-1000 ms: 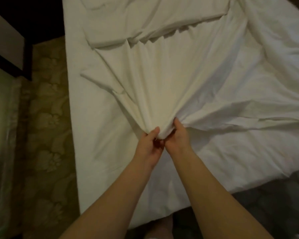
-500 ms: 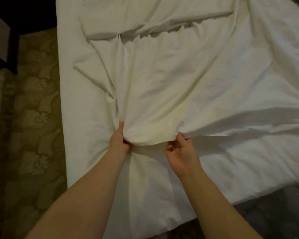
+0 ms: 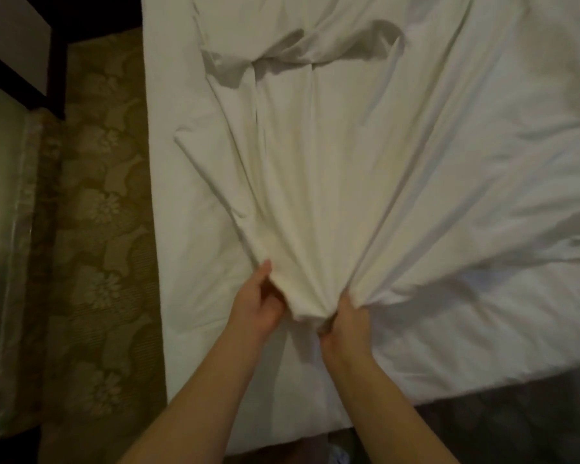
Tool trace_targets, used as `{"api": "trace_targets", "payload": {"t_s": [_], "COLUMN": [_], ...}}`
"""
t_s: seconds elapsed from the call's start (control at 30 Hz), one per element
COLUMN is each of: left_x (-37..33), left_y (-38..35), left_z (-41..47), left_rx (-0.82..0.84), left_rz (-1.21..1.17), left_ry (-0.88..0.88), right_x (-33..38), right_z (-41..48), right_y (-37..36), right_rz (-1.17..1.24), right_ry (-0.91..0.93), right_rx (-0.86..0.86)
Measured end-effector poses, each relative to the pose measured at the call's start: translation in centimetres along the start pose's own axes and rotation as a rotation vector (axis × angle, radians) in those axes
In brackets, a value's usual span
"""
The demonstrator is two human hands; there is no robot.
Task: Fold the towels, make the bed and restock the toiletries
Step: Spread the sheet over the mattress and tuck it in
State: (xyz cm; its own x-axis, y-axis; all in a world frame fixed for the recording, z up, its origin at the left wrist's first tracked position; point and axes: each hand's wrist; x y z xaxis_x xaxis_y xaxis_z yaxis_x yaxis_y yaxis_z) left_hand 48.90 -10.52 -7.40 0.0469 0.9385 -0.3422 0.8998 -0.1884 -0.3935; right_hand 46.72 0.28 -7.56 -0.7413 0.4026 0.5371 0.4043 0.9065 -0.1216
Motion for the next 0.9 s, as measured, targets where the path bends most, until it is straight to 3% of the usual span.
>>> {"api": "trace_targets", "payload": {"t_s": [0.2, 0.27, 0.33, 0.43, 0.57, 0.77, 0.9], "left_x": [-5.9, -6.1, -5.0, -1.4, -0.3, -8.6, -13.2], "left_y": [-4.0, -2.0, 1.8, 8.8, 12.6, 12.0, 13.9], "left_z": [0.5, -1.6, -4.3, -8.4, -11.0, -7.6, -6.3], "left_rx": [0.073, 0.116, 0.053, -0.060, -0.051, 0.093, 0.068], "left_rz": [0.023, -0.019, -0.027, -0.097, -0.127, -0.142, 0.036], "left_ry": [-0.094, -0.140, -0.208, -0.179, -0.080, -0.003, 0.104], "right_x": [1.3, 1.7, 1.0, -2.2, -5.9, -10.2, -13.1], "right_z": [-1.9, -2.9, -4.3, -7.1, -8.9, -12.4, -13.5], "right_y": [4.7, 5.0, 5.0, 3.7, 2.4, 3.7, 2.2], "right_rz": [0.079, 0.245, 0.367, 0.229, 0.168, 0.056, 0.385], "right_ry": [0.037, -0.004, -0.100, -0.262, -0.189, 0.004, -0.001], "right_rx": [0.042, 0.117, 0.208, 0.317, 0.193, 0.009, -0.120]}}
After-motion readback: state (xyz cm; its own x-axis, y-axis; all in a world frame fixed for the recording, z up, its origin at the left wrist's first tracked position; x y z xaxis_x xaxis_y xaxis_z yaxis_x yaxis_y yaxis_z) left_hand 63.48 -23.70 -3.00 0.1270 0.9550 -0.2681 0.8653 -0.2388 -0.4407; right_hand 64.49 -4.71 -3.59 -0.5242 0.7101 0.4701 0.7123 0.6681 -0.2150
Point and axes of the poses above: each hand's wrist, its own z-axis towards the middle knuckle, its own y-axis out of the back of the hand, x = y × z, and after that the axes turned 5 degrees about -x, right-handed
